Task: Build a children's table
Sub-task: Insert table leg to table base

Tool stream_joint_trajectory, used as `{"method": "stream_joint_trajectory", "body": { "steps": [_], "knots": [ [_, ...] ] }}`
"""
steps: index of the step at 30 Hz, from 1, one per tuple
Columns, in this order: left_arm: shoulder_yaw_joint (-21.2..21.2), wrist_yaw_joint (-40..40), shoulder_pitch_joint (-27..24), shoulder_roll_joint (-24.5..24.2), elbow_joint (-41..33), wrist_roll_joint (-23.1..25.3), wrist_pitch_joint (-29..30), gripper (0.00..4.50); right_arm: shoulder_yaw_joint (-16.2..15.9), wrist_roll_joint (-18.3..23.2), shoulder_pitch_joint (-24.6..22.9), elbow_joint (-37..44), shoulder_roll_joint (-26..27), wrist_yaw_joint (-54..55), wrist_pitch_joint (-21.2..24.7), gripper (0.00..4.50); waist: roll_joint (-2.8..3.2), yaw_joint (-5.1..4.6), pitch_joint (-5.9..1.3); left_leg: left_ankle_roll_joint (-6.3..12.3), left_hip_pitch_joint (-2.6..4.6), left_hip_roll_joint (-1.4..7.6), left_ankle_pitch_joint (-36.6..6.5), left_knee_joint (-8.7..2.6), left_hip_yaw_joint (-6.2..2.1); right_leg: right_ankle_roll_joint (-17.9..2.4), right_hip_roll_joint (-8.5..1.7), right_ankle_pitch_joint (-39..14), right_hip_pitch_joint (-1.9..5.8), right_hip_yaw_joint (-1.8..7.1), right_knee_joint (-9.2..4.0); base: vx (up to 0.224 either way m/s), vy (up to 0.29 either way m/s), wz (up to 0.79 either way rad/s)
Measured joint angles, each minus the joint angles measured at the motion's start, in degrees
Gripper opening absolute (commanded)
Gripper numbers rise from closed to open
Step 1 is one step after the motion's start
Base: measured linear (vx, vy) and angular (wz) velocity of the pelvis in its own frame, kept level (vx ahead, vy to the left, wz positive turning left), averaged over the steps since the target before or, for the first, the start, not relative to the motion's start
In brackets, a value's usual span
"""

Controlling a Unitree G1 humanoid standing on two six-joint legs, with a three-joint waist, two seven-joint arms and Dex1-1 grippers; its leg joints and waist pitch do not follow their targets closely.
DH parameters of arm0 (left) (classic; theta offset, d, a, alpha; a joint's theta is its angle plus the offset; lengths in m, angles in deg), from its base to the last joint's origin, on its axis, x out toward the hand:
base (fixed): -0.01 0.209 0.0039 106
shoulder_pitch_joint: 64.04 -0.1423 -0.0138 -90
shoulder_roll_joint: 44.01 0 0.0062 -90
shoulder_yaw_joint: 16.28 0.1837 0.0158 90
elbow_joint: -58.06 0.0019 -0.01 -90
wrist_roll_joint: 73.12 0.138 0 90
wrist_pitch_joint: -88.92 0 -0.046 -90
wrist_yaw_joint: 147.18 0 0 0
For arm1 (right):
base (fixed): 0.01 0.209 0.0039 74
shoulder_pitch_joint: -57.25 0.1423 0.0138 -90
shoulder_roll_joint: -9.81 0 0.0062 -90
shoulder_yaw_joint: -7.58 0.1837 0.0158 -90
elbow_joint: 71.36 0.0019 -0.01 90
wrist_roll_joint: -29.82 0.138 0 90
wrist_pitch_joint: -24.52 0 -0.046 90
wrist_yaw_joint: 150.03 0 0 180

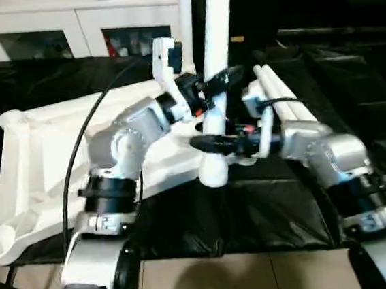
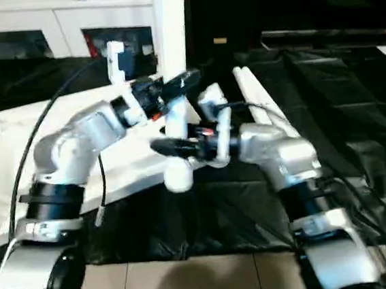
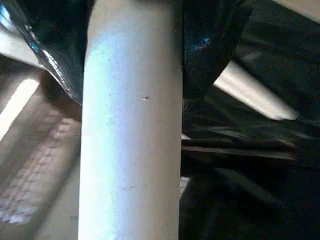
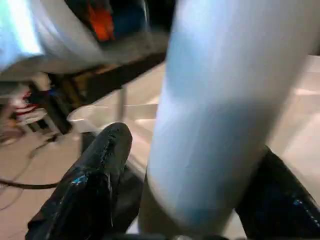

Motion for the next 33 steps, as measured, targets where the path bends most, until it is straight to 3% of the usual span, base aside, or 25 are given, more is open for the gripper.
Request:
{"method": "stream_joint_trajectory", "body": {
  "steps": [11, 22, 29, 33],
  "knots": [
    [-0.7, 6.0, 0.9, 0.4, 0.0, 3.6, -3.2, 1.82, 2.0, -1.4, 0.0, -0.6, 3.2, 8.2, -2.0, 3.07, 0.0, 0.28, 0.0, 0.0, -0.05, -0.02, 0.0, 0.01, 0.0, 0.0, -0.01, 0.0, 0.0, 0.0, -0.02, 0.0, 0.0, 0.0],
    [0.4, 7.2, 0.9, 1.0, 0.0, 5.6, -4.1, 1.82, 1.7, -3.6, 0.0, -2.4, 6.2, 12.8, -4.0, 3.07, 0.0, 0.17, 0.0, 0.0, -0.08, -0.01, 0.0, 0.0, -0.01, 0.0, -0.01, 0.0, -0.03, -0.01, -0.03, 0.0, 0.0, 0.0],
    [0.5, 7.2, 0.9, 0.9, 0.0, 5.9, -5.1, 1.82, 1.7, -3.8, 0.3, -4.2, 7.4, 13.3, -4.2, 2.32, 0.0, 0.16, 0.0, 0.0, -0.08, -0.01, 0.0, 0.0, -0.01, 0.0, -0.01, 0.0, -0.03, -0.01, -0.03, 0.0, 0.0, 0.0],
    [0.5, 7.2, 0.9, 0.9, 0.0, 5.9, -5.4, 1.82, 1.6, -4.2, 0.7, -4.2, 7.3, 12.7, -4.1, 2.13, 0.0, 0.22, 0.0, 0.0, -0.08, -0.01, 0.0, 0.0, -0.01, 0.0, -0.01, 0.0, -0.02, -0.01, -0.03, 0.0, 0.0, 0.0]
  ]
}}
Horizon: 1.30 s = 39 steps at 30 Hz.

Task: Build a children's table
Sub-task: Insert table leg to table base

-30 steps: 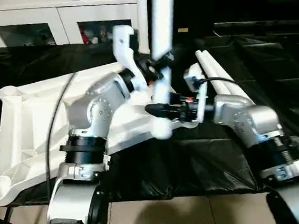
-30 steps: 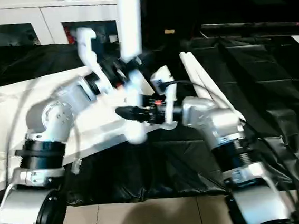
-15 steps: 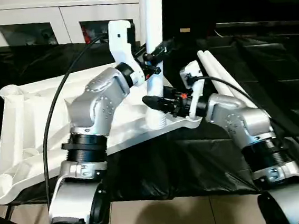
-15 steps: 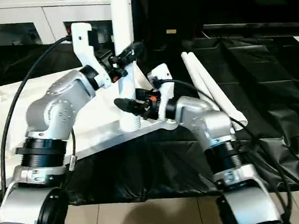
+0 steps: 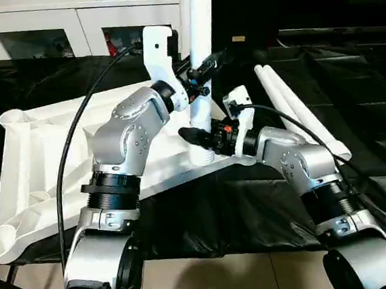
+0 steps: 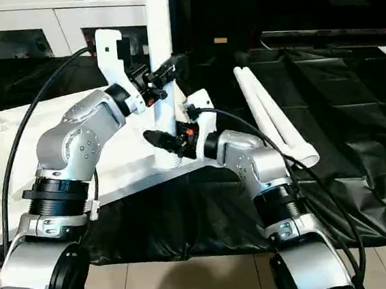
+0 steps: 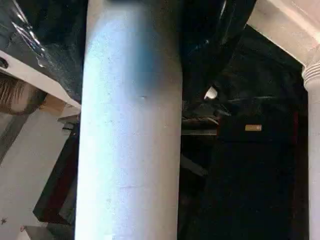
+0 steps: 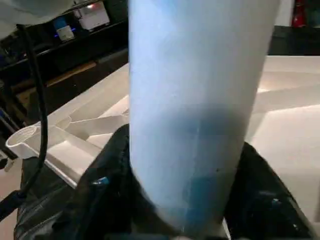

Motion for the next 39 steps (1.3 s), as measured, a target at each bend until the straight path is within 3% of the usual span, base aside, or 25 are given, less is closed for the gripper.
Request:
{"method": "stream_joint_trajectory", "body": {
  "steps": [4, 5, 8, 15, 18, 21, 22, 25, 27, 32, 37, 38, 39],
  "knots": [
    [0.2, -0.1, 0.0, 0.0, 0.0, 0.3, 0.0, 1.82, 0.0, -0.1, 0.0, -0.2, 0.0, -0.2, 0.0, 1.93, 0.0, -0.05, 0.0, 0.0, 0.0, 0.0, 0.0, 0.0, 0.0, 0.0, 0.0, 0.0, 0.0, 0.0, 0.0, 0.0, 0.0, 0.0],
    [0.4, -0.1, 0.0, 0.0, 0.0, 0.4, 0.0, 2.17, 0.0, -0.1, 0.0, -0.3, 0.0, -0.3, 0.0, 1.91, 0.0, -0.05, 0.0, 0.0, 0.0, 0.0, 0.0, 0.0, 0.0, 0.0, 0.0, 0.0, 0.0, 0.0, 0.0, 0.0, 0.0, 0.0],
    [0.1, -1.2, 0.0, -0.1, 0.0, -0.4, 0.4, 2.52, 0.2, -0.1, 0.0, -0.3, -0.2, -1.1, 0.0, 1.9, 0.0, -0.05, 0.0, 0.0, 0.0, 0.0, 0.0, 0.0, 0.0, 0.0, 0.0, 0.0, -0.01, 0.0, 0.0, 0.0, 0.0, 0.0],
    [-3.6, -12.1, 0.8, -2.0, 1.0, -10.0, 4.1, 2.95, 2.0, 7.3, -2.3, 4.8, -3.6, -12.7, 3.2, 1.89, 0.0, 0.16, 0.0, 0.01, -0.01, 0.0, 0.0, 0.0, 0.0, 0.0, 0.0, 0.0, 0.0, 0.0, 0.01, 0.0, 0.0, 0.0],
    [-3.9, -17.9, 0.7, -3.4, -0.1, -14.9, 9.8, 2.95, 1.6, 10.7, -4.6, 9.3, -6.5, -18.5, 6.8, 1.89, 0.0, 0.32, 0.0, 0.01, 0.0, 0.0, 0.0, 0.01, 0.0, 0.0, 0.0, 0.0, 0.01, -0.01, 0.02, 0.0, 0.0, 0.0],
    [-4.0, -21.3, 0.7, -4.6, -1.2, -16.8, 12.7, 2.95, 0.9, 12.2, -5.1, 11.4, -8.0, -21.5, 8.8, 1.89, 0.01, 0.23, 0.0, 0.0, 0.07, 0.01, 0.0, 0.05, 0.01, 0.0, 0.0, 0.0, 0.05, 0.0, 0.07, 0.0, 0.0, 0.0],
    [-3.5, -22.4, 0.7, -5.2, -1.5, -16.9, 13.0, 2.68, 0.6, 12.5, -5.3, 11.8, -8.3, -22.2, 9.0, 1.89, 0.01, 0.18, 0.0, 0.0, 0.11, 0.01, 0.0, 0.05, 0.01, 0.0, 0.0, 0.0, 0.08, 0.0, 0.07, 0.0, 0.0, 0.0],
    [-3.1, -23.5, 0.6, -5.5, -2.2, -17.1, 13.4, 2.61, 0.2, 12.8, -5.5, 12.0, -8.6, -22.8, 9.3, 1.89, 0.01, 0.11, 0.0, -0.01, 0.14, 0.01, 0.0, 0.06, 0.0, 0.0, 0.0, 0.0, 0.09, 0.01, 0.08, 0.0, 0.0, 0.0],
    [-3.1, -23.4, 0.6, -5.4, -2.3, -17.4, 13.6, 2.28, 0.3, 12.9, -5.5, 12.0, -8.8, -22.9, 9.4, 1.89, 0.01, 0.1, 0.0, -0.01, 0.14, 0.01, 0.0, 0.1, 0.0, -0.1, 0.0, 0.0, 0.12, 0.02, 0.08, 0.0, 0.0, 0.0],
    [-3.0, -22.9, 0.6, -5.1, -2.3, -17.8, 13.7, 1.92, 0.4, 12.9, -5.5, 12.3, -9.2, -22.9, 10.1, 1.89, 0.01, 0.14, 0.0, 0.0, 0.1, 0.01, 0.0, 0.1, 0.0, 0.0, 0.0, 0.0, 0.1, 0.01, 0.06, 0.0, 0.0, 0.0],
    [-2.9, -22.6, 0.6, -5.1, -2.5, -18.0, 13.8, 1.84, 0.2, 12.6, -5.5, 12.8, -9.7, -22.5, 9.9, 1.89, 0.01, 0.12, 0.0, 0.0, 0.1, 0.01, 0.0, 0.09, 0.0, 0.0, 0.0, 0.0, 0.09, 0.01, 0.06, 0.0, 0.0, 0.0],
    [-2.7, -22.6, 0.6, -5.1, -2.5, -17.7, 13.6, 1.84, 0.2, 12.3, -5.5, 12.8, -9.7, -22.4, 9.7, 2.45, 0.01, 0.12, 0.0, 0.0, 0.1, 0.01, 0.0, 0.1, 0.0, 0.0, 0.0, 0.0, 0.09, 0.01, 0.06, 0.0, 0.0, 0.0],
    [-2.6, -22.5, 0.6, -5.1, -2.5, -17.6, 13.6, 1.84, 0.2, 12.1, -5.5, 12.8, -9.7, -22.4, 9.7, 2.45, 0.01, 0.12, 0.0, 0.0, 0.1, 0.01, 0.0, 0.1, 0.0, 0.0, 0.0, 0.0, 0.09, 0.01, 0.06, 0.0, 0.0, 0.0]
  ]
}}
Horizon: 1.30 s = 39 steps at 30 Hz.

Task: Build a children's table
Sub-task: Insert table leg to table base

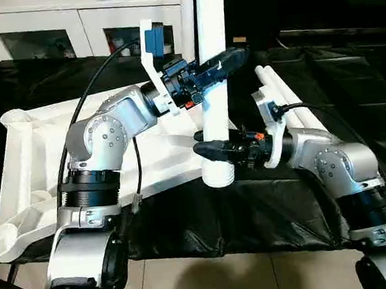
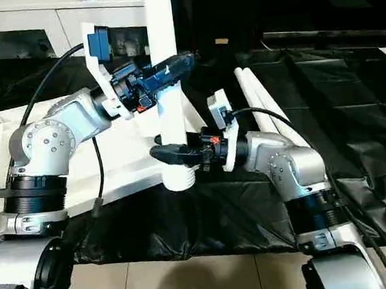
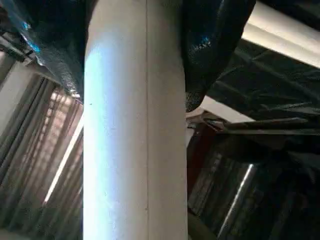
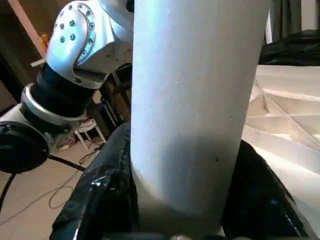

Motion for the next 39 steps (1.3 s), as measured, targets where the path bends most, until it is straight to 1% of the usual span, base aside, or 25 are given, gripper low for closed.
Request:
{"method": "stream_joint_trajectory", "body": {
  "steps": [1, 3, 4, 5, 7, 11, 14, 19, 26, 38, 39],
  "knots": [
    [0.2, 0.6, 0.0, 0.0, -0.1, 0.7, -0.5, 1.84, -0.1, -0.6, 0.0, 0.0, 0.1, 0.7, -0.4, 2.59, 0.0, 0.0, 0.0, 0.0, 0.01, 0.0, 0.0, 0.0, 0.0, 0.0, 0.0, 0.0, 0.01, 0.01, 0.0, 0.0, 0.0, 0.0],
    [1.0, 2.0, -0.1, -0.1, -0.2, 2.8, -1.7, 1.83, -0.5, -2.1, 0.1, 0.0, 0.7, 2.9, -0.9, 2.65, -0.01, -0.03, 0.0, 0.0, 0.01, 0.0, 0.0, 0.0, 0.0, 0.0, 0.0, 0.0, 0.0, 0.0, 0.0, 0.0, 0.0, 0.0],
    [1.4, 2.5, -0.2, -0.1, -0.2, 3.2, -2.0, 1.83, -0.8, -2.6, 0.1, 0.0, 0.9, 3.7, -1.1, 2.96, -0.01, -0.05, 0.0, 0.0, 0.01, 0.0, 0.0, 0.0, 0.0, 0.0, 0.0, 0.0, 0.0, 0.01, 0.0, 0.0, 0.0, 0.0],
    [1.4, 2.7, -0.4, -0.1, -0.2, 3.6, -2.3, 1.83, -1.1, -3.3, 0.1, 0.0, 1.0, 4.4, -1.6, 3.03, -0.01, -0.08, 0.0, 0.0, 0.0, 0.0, 0.0, 0.0, 0.0, 0.0, 0.0, 0.0, -0.01, 0.01, 0.0, 0.0, 0.0, 0.0],
    [1.7, 3.1, -0.7, -0.6, -0.2, 4.3, -2.6, 1.83, -1.2, -4.0, 0.3, -0.1, 1.1, 4.9, -2.0, 3.03, -0.01, -0.11, 0.0, 0.0, -0.01, 0.0, 0.0, 0.0, 0.0, 0.0, 0.0, 0.0, -0.03, 0.0, 0.0, 0.0, 0.0, 0.0],
    [2.9, 2.9, -1.2, -1.3, -0.4, 5.5, -2.8, 1.82, -1.2, -4.2, 2.3, -1.5, 0.9, 5.4, -1.9, 3.03, -0.02, -0.09, 0.0, 0.0, -0.02, 0.0, 0.0, -0.01, 0.0, 0.0, 0.0, 0.0, -0.04, 0.0, -0.01, 0.0, 0.0, 0.0],
    [3.7, 2.7, -1.3, -1.6, -0.8, 5.6, -2.9, 1.82, -1.2, -4.2, 2.4, -1.9, 0.7, 5.3, -1.6, 3.03, -0.02, 0.07, 0.0, 0.0, -0.03, 0.0, 0.0, -0.01, 0.0, 0.0, 0.0, 0.0, -0.03, 0.01, -0.02, 0.0, 0.0, 0.0],
    [4.6, 2.5, -2.3, -1.6, -1.5, 6.3, -3.4, 1.82, -1.2, -4.0, 2.5, -1.9, -0.8, 3.6, 0.8, 3.03, -0.02, 0.01, 0.0, 0.0, -0.03, 0.0, 0.0, 0.0, 0.0, 0.0, 0.0, 0.0, -0.02, 0.01, 0.0, 0.0, 0.0, 0.0],
    [6.0, 2.5, -2.3, -1.0, -2.0, 7.5, -4.5, 1.82, -2.2, -4.0, 2.6, -3.2, -0.4, 3.7, 2.8, 3.03, -0.02, -0.06, 0.0, 0.0, -0.02, 0.0, 0.0, 0.0, 0.01, 0.0, 0.0, 0.0, -0.03, 0.01, 0.01, 0.0, 0.0, 0.0],
    [6.4, 2.6, -2.3, -0.9, -2.1, 7.9, -4.7, 1.82, -2.4, -4.0, 2.9, -3.8, 0.3, 3.7, 3.4, 3.03, -0.02, -0.04, 0.0, 0.0, -0.02, 0.0, 0.0, 0.0, 0.01, 0.0, 0.0, 0.0, -0.03, 0.01, 0.01, 0.0, 0.0, 0.0],
    [6.4, 2.6, -2.3, -0.9, -2.1, 7.9, -4.7, 1.82, -2.4, -4.1, 3.0, -3.9, 0.3, 3.7, 3.5, 2.67, -0.02, -0.04, 0.0, 0.0, -0.02, 0.0, 0.0, 0.0, 0.01, 0.0, 0.0, 0.0, -0.03, 0.01, 0.01, 0.0, 0.0, 0.0]
  ]
}}
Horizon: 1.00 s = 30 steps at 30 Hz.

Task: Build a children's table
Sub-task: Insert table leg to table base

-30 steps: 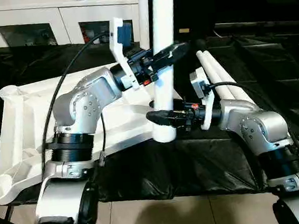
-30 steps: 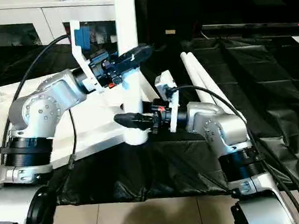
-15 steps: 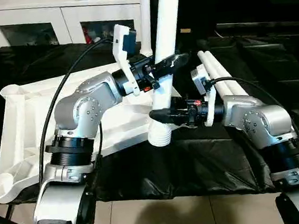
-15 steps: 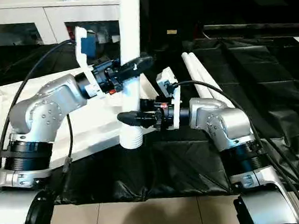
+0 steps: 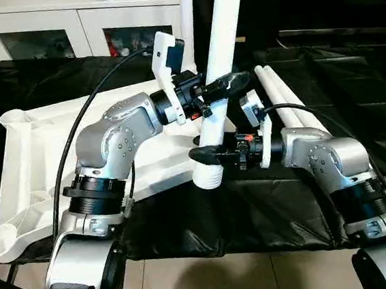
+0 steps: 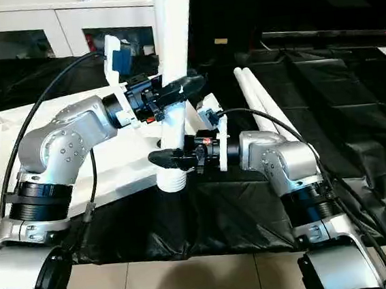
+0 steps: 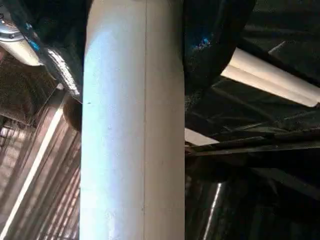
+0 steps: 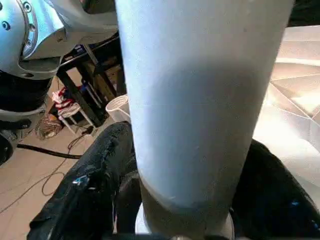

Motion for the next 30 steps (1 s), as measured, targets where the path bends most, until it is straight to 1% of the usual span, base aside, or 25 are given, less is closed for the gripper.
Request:
{"method": "stream_joint_trajectory", "body": {
  "steps": [3, 4, 5, 8, 11, 16, 18, 19, 21, 24, 30],
  "knots": [
    [0.1, -0.1, 0.0, 0.1, -0.3, 0.0, 0.0, 1.82, 0.0, -0.2, 0.7, -0.3, 0.0, 0.0, 0.0, 2.62, -0.01, 0.0, 0.0, 0.0, 0.01, 0.0, 0.0, 0.0, 0.0, 0.0, 0.0, 0.0, 0.01, 0.0, 0.0, 0.0, 0.0, 0.0],
    [0.2, -0.1, 0.0, 0.1, -0.3, 0.0, 0.0, 1.82, 0.0, -0.2, 0.7, -0.3, 0.0, 0.0, 0.0, 2.48, 0.0, 0.0, 0.0, 0.0, 0.0, 0.0, 0.0, 0.0, 0.0, 0.0, 0.0, 0.0, 0.01, 0.0, 0.0, 0.0, 0.0, 0.0],
    [0.3, 0.0, 0.0, 0.1, -0.3, 0.0, 0.0, 1.82, 0.0, -0.2, 0.7, -0.4, 0.0, 0.0, 0.0, 2.24, 0.0, 0.01, 0.0, 0.0, 0.0, 0.0, 0.0, 0.0, 0.0, 0.0, 0.0, 0.0, 0.0, 0.0, 0.0, 0.0, 0.0, 0.0],
    [0.4, 0.1, 0.0, 0.1, -0.3, 0.0, 0.0, 1.82, -0.1, -0.5, 0.6, -0.5, 0.0, 0.0, -0.2, 2.04, 0.0, 0.01, 0.0, 0.0, 0.0, 0.0, 0.0, 0.0, 0.0, 0.0, 0.0, 0.0, 0.0, 0.0, 0.0, 0.0, 0.0, 0.0],
    [0.4, 0.4, 0.0, 0.2, -0.3, 0.0, 0.0, 1.82, -0.1, -0.5, 0.6, -0.5, -0.1, -0.1, -0.2, 1.94, 0.0, 0.01, 0.0, 0.0, 0.0, 0.0, 0.0, 0.0, 0.0, 0.0, 0.0, 0.0, 0.0, 0.0, 0.0, 0.0, 0.0, 0.0],
    [0.2, 1.0, 0.0, 0.5, -0.2, 0.0, 0.0, 1.82, -0.1, -0.5, 0.6, -0.5, -0.3, -0.3, -0.3, 1.9, 0.0, 0.01, 0.0, 0.0, 0.0, 0.0, 0.0, 0.0, 0.0, 0.0, 0.0, 0.0, 0.01, 0.0, 0.0, 0.0, 0.0, 0.0],
    [0.2, 1.0, 0.0, 0.5, -0.2, 0.0, 0.0, 1.82, -0.4, -1.0, 0.5, -0.4, -0.5, -0.6, -1.3, 1.9, 0.0, 0.01, 0.0, 0.0, 0.0, 0.0, 0.0, 0.0, 0.0, 0.0, 0.0, 0.0, 0.01, -0.01, 0.0, 0.0, 0.0, 0.0],
    [0.2, 0.9, 0.0, 0.6, -0.2, 0.0, 0.0, 1.82, -0.4, -1.1, 0.5, -0.3, -0.5, -0.7, -1.4, 2.25, 0.0, 0.01, 0.0, 0.0, 0.0, 0.0, 0.0, 0.0, 0.0, 0.0, 0.0, 0.0, 0.01, -0.01, 0.0, 0.0, 0.0, 0.0],
    [0.2, 0.9, 0.0, 0.6, -0.2, 0.0, 0.0, 1.82, -0.4, -1.1, 0.5, -0.3, -0.5, -0.8, -1.3, 2.59, 0.0, 0.01, 0.0, 0.0, 0.0, 0.0, 0.0, 0.0, 0.0, 0.0, 0.0, 0.0, 0.01, 0.0, 0.0, 0.0, 0.0, 0.0],
    [0.2, 1.0, 0.0, 0.5, -0.1, 0.0, 0.0, 1.82, -0.5, -1.3, 0.5, -0.3, -0.1, -0.6, -1.4, 2.69, 0.0, 0.01, 0.0, 0.0, 0.0, 0.0, 0.0, 0.01, 0.0, 0.0, 0.0, 0.0, 0.01, 0.0, 0.02, 0.0, 0.0, 0.0],
    [0.2, 1.0, 0.0, 0.5, -0.1, 0.0, 0.0, 1.82, -0.5, -1.5, 0.5, -0.4, 0.7, 0.1, -1.5, 2.72, 0.0, 0.0, -0.01, 0.0, 0.0, 0.0, 0.0, 0.02, 0.0, 0.0, 0.0, 0.0, 0.01, 0.0, 0.02, 0.0, 0.0, 0.0]
  ]
}}
